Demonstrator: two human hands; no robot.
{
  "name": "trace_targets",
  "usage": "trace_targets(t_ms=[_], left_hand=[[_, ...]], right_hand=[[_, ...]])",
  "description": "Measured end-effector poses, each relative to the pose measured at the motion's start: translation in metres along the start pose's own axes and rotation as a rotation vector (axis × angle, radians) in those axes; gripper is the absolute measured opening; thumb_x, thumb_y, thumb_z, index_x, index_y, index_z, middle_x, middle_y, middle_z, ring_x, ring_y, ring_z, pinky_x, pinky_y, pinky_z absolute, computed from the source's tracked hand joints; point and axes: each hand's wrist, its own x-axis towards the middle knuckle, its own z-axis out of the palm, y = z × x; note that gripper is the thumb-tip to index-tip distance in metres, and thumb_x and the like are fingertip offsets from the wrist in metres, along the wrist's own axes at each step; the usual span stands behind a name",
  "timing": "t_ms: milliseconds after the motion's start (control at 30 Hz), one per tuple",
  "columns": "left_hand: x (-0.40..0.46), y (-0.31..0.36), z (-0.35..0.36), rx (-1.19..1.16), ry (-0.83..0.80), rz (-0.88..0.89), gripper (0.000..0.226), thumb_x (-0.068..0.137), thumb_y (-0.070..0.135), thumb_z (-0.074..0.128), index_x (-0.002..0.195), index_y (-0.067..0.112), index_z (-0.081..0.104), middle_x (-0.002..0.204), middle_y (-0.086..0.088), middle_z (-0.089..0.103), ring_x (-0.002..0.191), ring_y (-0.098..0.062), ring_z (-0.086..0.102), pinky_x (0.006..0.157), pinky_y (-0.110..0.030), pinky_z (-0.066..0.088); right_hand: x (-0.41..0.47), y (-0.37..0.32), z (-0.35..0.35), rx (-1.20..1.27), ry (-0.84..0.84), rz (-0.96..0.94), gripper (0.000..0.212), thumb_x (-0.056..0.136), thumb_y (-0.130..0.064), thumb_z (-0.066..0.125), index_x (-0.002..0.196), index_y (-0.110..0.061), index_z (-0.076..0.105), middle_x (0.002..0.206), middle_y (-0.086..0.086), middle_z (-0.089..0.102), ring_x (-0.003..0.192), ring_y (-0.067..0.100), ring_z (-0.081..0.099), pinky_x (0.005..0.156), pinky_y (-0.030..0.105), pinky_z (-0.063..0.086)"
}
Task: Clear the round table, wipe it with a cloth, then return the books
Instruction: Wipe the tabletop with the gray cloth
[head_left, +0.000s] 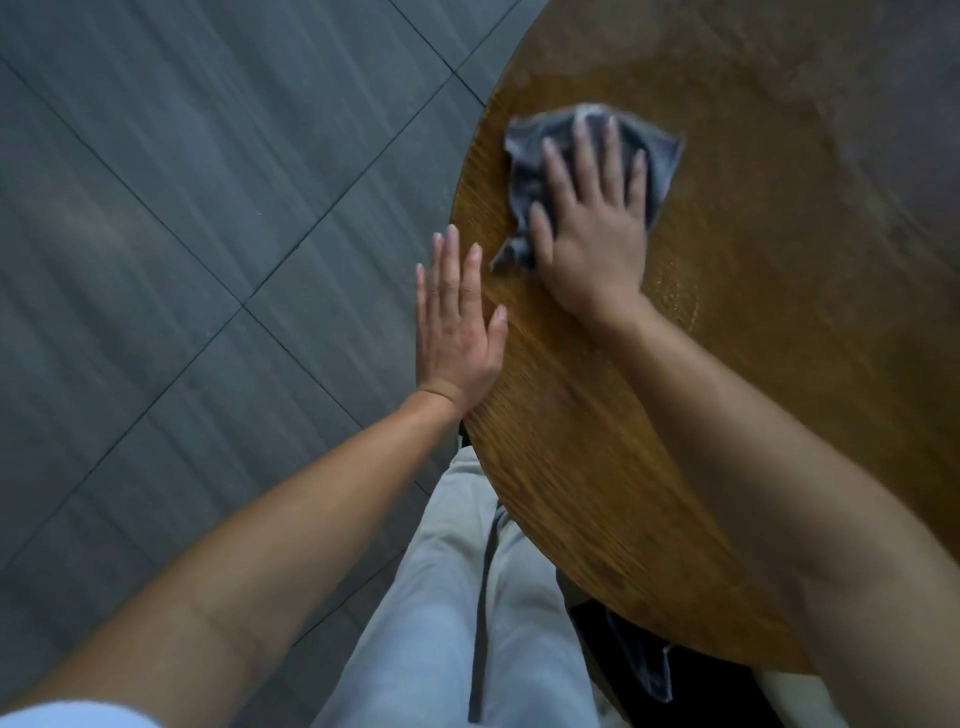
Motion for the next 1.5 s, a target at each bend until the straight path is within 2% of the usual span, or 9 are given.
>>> trace_targets(t_ms=[167, 400, 633, 800, 967, 1100, 1267, 1333, 1500], left_hand=[[-0.050, -0.009, -0.001, 0.017, -0.075, -0.028, 0.069, 0.107, 0.037, 0.042, 0.162, 0.001, 0.020, 0.171, -0.020, 0.011, 0.160, -0.036, 0.008, 0.127, -0.060, 0.010], [-0.053, -0.012, -0.001, 0.044, -0.129, -0.024, 0.073, 0.106, 0.042, 0.039, 0.163, 0.003, 0.015, 0.172, -0.019, 0.007, 0.160, -0.033, 0.007, 0.127, -0.059, 0.010], [-0.057, -0.012, 0.004, 0.117, -0.118, -0.054, 0.075, 0.105, 0.044, 0.038, 0.164, 0.004, 0.013, 0.173, -0.017, 0.005, 0.160, -0.032, 0.007, 0.127, -0.059, 0.011], [-0.055, -0.010, -0.001, 0.160, -0.168, -0.040, 0.077, 0.106, 0.047, 0.033, 0.164, 0.005, 0.006, 0.173, -0.016, -0.003, 0.161, -0.030, 0.004, 0.128, -0.056, 0.010], [-0.057, -0.010, 0.000, 0.171, -0.190, -0.060, 0.077, 0.106, 0.048, 0.029, 0.165, 0.007, 0.001, 0.173, -0.013, -0.008, 0.161, -0.027, 0.001, 0.129, -0.055, 0.007], [-0.057, -0.008, 0.000, 0.172, -0.200, -0.074, 0.077, 0.106, 0.049, 0.029, 0.165, 0.009, 0.001, 0.174, -0.011, -0.009, 0.161, -0.025, 0.003, 0.129, -0.054, 0.008], [-0.057, -0.007, -0.001, 0.147, -0.167, -0.065, 0.077, 0.105, 0.047, 0.033, 0.165, 0.008, 0.006, 0.174, -0.012, -0.005, 0.160, -0.025, 0.011, 0.128, -0.055, 0.014], [-0.058, -0.007, -0.001, 0.131, -0.162, -0.061, 0.076, 0.105, 0.046, 0.034, 0.165, 0.007, 0.008, 0.174, -0.012, -0.003, 0.160, -0.025, 0.014, 0.127, -0.056, 0.015], [-0.058, -0.008, 0.000, 0.111, -0.162, -0.060, 0.076, 0.105, 0.046, 0.034, 0.165, 0.008, 0.007, 0.174, -0.011, -0.005, 0.160, -0.023, 0.014, 0.128, -0.055, 0.014]], right_hand=[[-0.121, 0.052, 0.011, -0.052, -0.061, -0.163, 0.064, 0.108, -0.053, 0.035, 0.165, -0.025, 0.027, 0.174, 0.009, 0.016, 0.161, 0.033, 0.011, 0.128, 0.057, 0.012], [-0.014, 0.089, -0.020, 0.015, 0.036, 0.438, 0.070, 0.103, -0.054, 0.024, 0.166, -0.025, 0.018, 0.175, 0.009, 0.006, 0.161, 0.036, 0.001, 0.128, 0.059, 0.003], [-0.019, -0.020, 0.003, 0.004, 0.029, -0.081, 0.065, 0.105, -0.051, 0.030, 0.164, -0.023, 0.029, 0.173, 0.012, 0.019, 0.160, 0.036, 0.013, 0.129, 0.056, 0.010], [-0.153, 0.052, 0.011, -0.040, -0.112, -0.298, 0.068, 0.107, -0.052, 0.037, 0.166, -0.023, 0.021, 0.174, 0.009, 0.011, 0.162, 0.032, 0.006, 0.129, 0.056, 0.009], [-0.090, 0.124, -0.004, -0.053, 0.015, 0.149, 0.070, 0.104, -0.054, 0.033, 0.165, -0.021, 0.025, 0.174, 0.012, 0.015, 0.161, 0.034, 0.009, 0.129, 0.056, 0.007], [-0.032, 0.103, -0.016, 0.052, 0.056, 0.408, 0.073, 0.102, -0.051, 0.025, 0.166, -0.016, 0.018, 0.174, 0.014, 0.006, 0.161, 0.034, 0.001, 0.128, 0.059, 0.006], [-0.141, 0.039, 0.013, -0.020, -0.115, -0.235, 0.069, 0.107, -0.050, 0.036, 0.166, -0.017, 0.021, 0.174, 0.011, 0.011, 0.162, 0.032, 0.004, 0.129, 0.057, 0.007], [-0.145, 0.060, 0.014, -0.025, -0.115, -0.337, 0.070, 0.105, -0.052, 0.042, 0.165, -0.021, 0.025, 0.174, 0.009, 0.014, 0.162, 0.031, 0.007, 0.130, 0.055, 0.007], [-0.044, 0.139, -0.019, -0.006, 0.000, 0.239, 0.070, 0.105, -0.055, 0.028, 0.167, -0.023, 0.016, 0.175, 0.009, 0.004, 0.162, 0.030, -0.001, 0.130, 0.055, 0.001]])
